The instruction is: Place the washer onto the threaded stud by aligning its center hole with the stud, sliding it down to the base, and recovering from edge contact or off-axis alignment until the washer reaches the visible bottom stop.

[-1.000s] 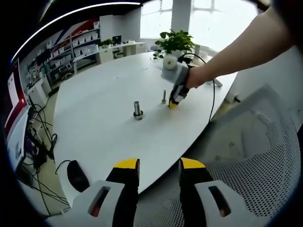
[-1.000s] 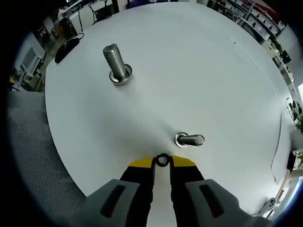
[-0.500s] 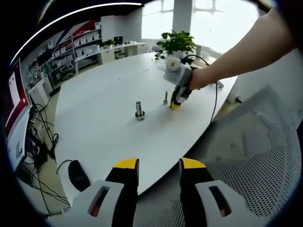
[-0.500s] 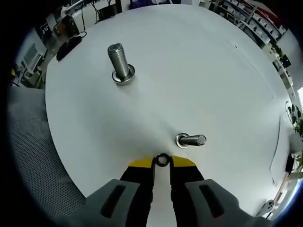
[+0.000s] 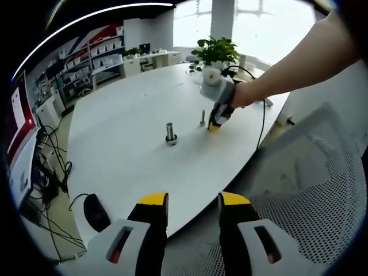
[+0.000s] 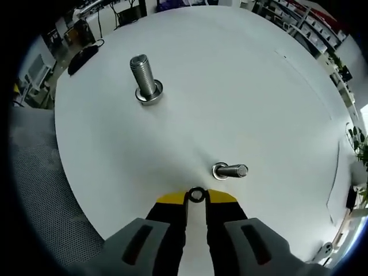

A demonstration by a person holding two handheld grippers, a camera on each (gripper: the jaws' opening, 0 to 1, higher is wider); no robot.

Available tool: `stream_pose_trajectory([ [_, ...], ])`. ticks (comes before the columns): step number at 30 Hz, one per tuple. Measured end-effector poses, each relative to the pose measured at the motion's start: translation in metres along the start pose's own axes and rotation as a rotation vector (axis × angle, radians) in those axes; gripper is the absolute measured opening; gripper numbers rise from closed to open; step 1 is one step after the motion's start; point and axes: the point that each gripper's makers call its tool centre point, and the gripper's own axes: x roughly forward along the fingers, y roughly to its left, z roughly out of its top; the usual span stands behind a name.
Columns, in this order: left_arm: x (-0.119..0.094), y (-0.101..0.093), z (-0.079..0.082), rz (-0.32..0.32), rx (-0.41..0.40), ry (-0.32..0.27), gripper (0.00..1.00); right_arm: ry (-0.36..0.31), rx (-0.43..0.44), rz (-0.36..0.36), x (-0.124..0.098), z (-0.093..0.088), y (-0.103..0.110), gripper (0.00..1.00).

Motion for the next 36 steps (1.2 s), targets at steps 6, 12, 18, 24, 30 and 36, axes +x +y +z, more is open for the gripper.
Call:
stream_pose_trajectory([
  [6,-0.001,0.002,0.002,0.007,-0.004,-0.009,0.33,-0.014,0.021,0.0,-0.009,0.003,-0.005,0.14],
  [12,0.0,0.0,0.0,0.0,0.006,0.004,0.33,-0.029,0.04,-0.024,-0.028,0.005,-0.017,0.14],
  [18,-0.002,0.002,0.004,0.008,-0.006,-0.021,0.33,-0.094,0.124,-0.039,-0.048,0.019,-0.039,0.14],
  [24,-0.001,0.001,0.004,0.005,-0.001,-0.02,0.33,-0.131,0.115,-0.041,-0.056,0.034,-0.043,0.14],
  [30,-0.001,0.001,0.004,0.005,-0.004,-0.02,0.33,-0.134,0.08,-0.029,-0.052,0.044,-0.034,0.14],
  [36,-0.001,0.0,0.004,0.001,0.0,-0.017,0.32,-0.121,0.06,-0.025,-0.049,0.044,-0.033,0.14],
])
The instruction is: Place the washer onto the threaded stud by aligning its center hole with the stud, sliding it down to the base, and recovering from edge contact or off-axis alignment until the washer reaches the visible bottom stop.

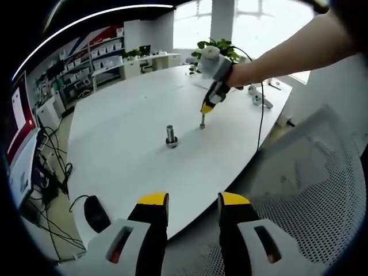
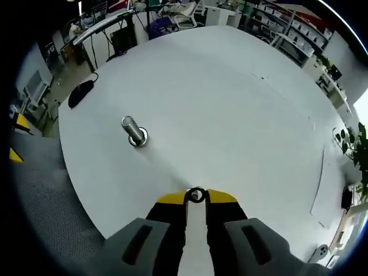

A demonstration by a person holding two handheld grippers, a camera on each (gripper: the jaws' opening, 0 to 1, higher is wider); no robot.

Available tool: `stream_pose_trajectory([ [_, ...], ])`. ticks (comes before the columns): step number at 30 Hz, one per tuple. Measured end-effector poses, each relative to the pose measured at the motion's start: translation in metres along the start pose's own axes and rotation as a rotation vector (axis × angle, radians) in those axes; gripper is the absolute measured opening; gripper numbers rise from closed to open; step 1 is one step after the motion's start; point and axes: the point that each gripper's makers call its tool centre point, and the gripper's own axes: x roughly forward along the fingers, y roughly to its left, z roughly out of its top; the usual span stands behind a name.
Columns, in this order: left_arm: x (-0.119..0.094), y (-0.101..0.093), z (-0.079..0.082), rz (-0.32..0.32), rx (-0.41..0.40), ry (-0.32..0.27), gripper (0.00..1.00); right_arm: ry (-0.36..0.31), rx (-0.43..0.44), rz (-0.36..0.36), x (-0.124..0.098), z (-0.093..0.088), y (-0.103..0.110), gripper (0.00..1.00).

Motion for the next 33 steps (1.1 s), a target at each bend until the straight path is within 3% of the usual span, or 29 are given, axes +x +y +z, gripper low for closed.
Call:
stream_pose_trajectory([
  [11,0.0002,0.0001,0.0002,-0.001,-0.001,-0.001,0.32,0.038,-0.031,0.005,-0.0025,-0.0075,-0.002,0.14],
  [33,0.0015,0.0012,-0.0032,0.003,-0.008,0.017,0.32,0.019,-0.057,0.029,0.0001,-0.0037,0.003,0.14],
])
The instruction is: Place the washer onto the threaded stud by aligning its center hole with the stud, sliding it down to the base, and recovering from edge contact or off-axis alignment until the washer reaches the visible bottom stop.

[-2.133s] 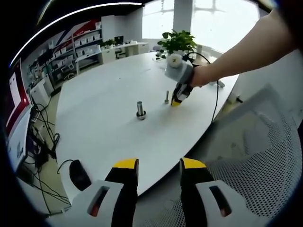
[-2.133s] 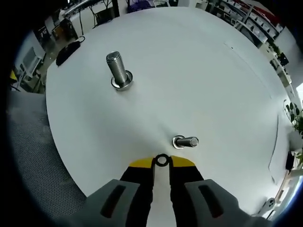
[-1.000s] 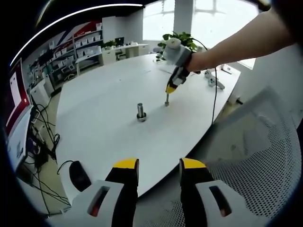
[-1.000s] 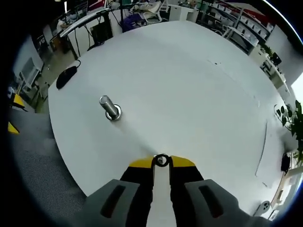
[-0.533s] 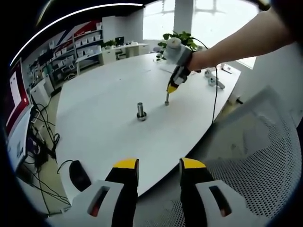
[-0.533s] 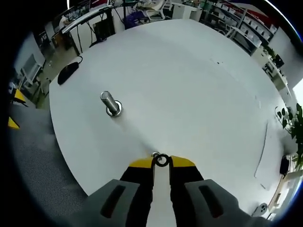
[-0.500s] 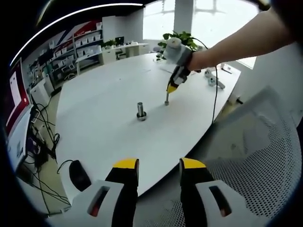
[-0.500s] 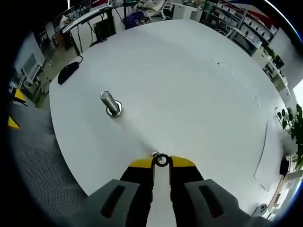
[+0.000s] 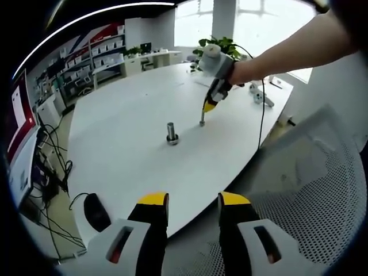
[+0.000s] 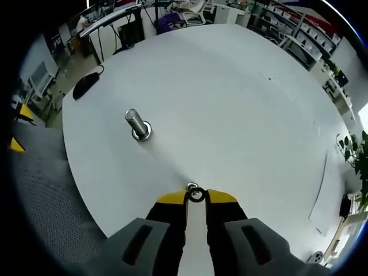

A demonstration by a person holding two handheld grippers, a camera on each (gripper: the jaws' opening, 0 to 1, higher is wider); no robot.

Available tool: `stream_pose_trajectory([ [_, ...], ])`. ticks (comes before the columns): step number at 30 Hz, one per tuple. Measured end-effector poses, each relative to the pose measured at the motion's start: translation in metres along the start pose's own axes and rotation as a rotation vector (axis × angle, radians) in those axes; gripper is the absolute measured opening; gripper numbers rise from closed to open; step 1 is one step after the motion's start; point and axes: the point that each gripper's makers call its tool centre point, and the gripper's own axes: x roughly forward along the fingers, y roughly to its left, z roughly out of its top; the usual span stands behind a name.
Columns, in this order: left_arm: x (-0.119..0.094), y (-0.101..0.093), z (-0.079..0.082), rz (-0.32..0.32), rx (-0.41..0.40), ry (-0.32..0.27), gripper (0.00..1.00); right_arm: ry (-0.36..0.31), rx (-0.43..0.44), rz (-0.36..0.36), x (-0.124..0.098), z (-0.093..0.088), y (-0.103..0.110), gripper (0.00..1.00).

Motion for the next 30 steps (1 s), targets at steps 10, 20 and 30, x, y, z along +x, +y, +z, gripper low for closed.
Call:
stream_pose_trajectory([
  [10,0.0,0.0,-0.002,0.0,-0.004,0.009,0.32,0.016,-0.031,0.013,0.01,0.001,0.002,0.14],
  [20,0.001,0.001,-0.004,0.007,-0.011,0.02,0.33,0.05,-0.005,0.036,0.033,-0.009,0.007,0.14],
  [30,0.001,0.002,-0.006,0.015,-0.007,0.031,0.33,0.083,0.006,0.055,0.045,-0.019,0.018,0.14],
])
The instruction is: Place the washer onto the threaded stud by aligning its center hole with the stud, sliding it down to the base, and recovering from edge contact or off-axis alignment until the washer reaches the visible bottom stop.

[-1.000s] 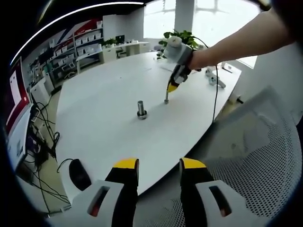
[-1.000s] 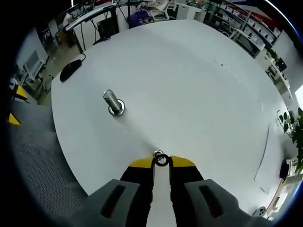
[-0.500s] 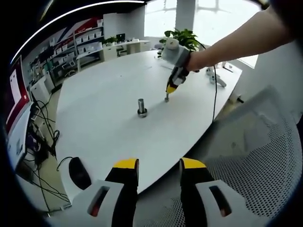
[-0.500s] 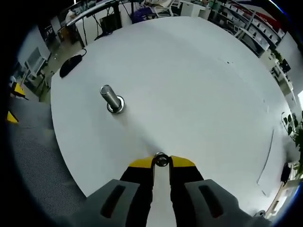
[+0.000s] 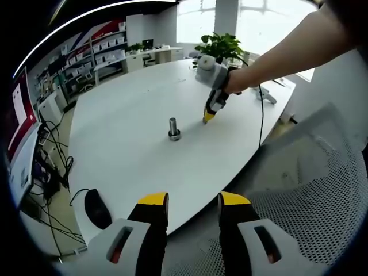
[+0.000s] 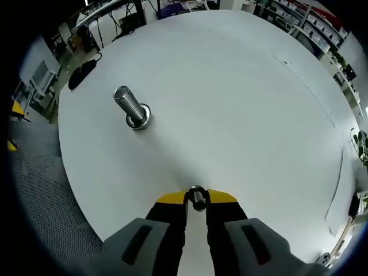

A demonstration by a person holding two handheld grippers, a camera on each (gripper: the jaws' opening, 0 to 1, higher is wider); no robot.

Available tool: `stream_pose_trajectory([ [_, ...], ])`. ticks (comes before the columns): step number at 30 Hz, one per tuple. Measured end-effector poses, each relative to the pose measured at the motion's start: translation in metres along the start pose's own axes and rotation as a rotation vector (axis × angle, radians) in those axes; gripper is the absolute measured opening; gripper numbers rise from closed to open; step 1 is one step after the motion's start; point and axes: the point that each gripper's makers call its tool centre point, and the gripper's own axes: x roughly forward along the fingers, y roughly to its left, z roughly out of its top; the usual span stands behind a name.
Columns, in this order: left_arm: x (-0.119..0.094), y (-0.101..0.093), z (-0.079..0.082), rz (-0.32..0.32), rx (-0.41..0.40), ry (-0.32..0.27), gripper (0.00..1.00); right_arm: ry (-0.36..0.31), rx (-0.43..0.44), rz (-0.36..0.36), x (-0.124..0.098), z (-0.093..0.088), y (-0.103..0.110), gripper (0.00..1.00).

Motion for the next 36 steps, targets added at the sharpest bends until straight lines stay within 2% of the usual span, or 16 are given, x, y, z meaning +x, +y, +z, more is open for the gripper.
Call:
stream_pose_trajectory([
  [5,0.0,0.0,-0.001,-0.001,0.001,0.005,0.33,0.0,0.008,-0.004,0.002,0.001,-0.006,0.15],
  [9,0.001,-0.001,-0.003,-0.003,0.006,0.017,0.33,0.004,0.047,-0.004,0.001,0.0,-0.004,0.15],
  [17,0.001,0.0,-0.003,-0.001,0.005,0.017,0.33,-0.017,0.083,-0.009,-0.004,-0.005,-0.005,0.24],
  [27,0.001,-0.002,-0.003,-0.01,0.01,0.016,0.33,-0.076,0.087,-0.039,-0.027,-0.012,0.0,0.25],
  [30,0.002,-0.002,-0.006,-0.016,-0.001,0.03,0.33,-0.083,0.039,-0.059,-0.037,-0.015,0.008,0.25],
  [36,0.0,-0.003,-0.002,-0.02,0.004,0.01,0.33,-0.147,0.036,-0.068,-0.058,-0.017,0.024,0.26],
])
